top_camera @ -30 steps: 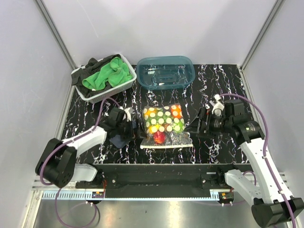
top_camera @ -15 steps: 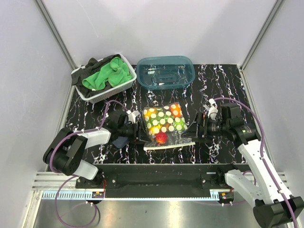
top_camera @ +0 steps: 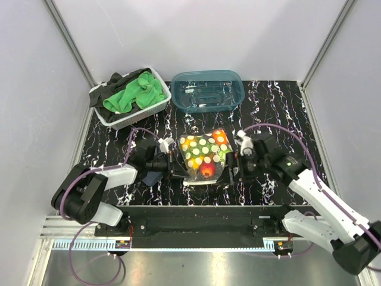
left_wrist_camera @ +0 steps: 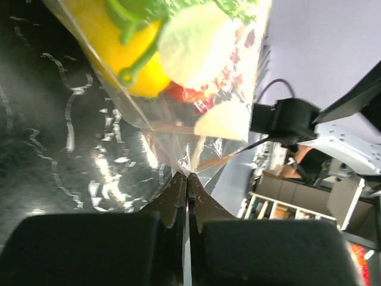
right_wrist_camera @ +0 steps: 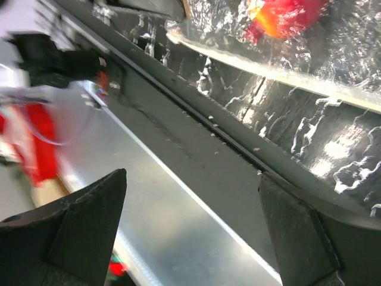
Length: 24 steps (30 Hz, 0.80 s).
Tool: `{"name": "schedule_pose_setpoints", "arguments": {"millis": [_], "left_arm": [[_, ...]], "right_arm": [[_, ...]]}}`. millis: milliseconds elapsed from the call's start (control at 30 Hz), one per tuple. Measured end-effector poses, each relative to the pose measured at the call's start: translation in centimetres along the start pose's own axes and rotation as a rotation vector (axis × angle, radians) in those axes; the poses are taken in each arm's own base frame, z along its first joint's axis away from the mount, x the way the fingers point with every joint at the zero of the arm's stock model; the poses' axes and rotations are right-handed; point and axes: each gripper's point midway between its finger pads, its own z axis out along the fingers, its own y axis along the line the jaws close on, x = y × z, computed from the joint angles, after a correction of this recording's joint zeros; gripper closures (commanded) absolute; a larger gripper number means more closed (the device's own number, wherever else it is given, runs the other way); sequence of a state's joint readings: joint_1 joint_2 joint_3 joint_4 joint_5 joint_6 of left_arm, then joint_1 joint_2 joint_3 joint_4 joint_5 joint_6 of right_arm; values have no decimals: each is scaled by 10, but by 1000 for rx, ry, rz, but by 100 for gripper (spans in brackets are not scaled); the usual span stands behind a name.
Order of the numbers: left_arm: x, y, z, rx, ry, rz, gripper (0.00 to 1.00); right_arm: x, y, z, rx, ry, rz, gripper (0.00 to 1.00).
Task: Open the zip-top bag and remove the fake food
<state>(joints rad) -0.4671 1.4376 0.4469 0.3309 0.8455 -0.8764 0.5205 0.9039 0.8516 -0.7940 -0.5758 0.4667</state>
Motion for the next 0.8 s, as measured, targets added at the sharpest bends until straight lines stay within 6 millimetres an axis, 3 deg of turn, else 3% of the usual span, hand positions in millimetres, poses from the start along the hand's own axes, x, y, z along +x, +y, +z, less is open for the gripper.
{"name": "schedule_pose_setpoints", "arguments": {"millis": [133,400,533,800], "left_arm": [[-6,-22,-7,25,-22,-25,100],[-32,-92,-28,96,-108,-104,100],[-34,-101,-31,92,-125,-215,100],[-46,-122,-32,95,-185,-339,100]], "right_arm": [[-3,7,15,85,17,-165,0],[-58,4,10,199,-199,-548,5],[-72,13,13,200,-247,-728,6],[-64,22,36,181,-244,-977,15]]}}
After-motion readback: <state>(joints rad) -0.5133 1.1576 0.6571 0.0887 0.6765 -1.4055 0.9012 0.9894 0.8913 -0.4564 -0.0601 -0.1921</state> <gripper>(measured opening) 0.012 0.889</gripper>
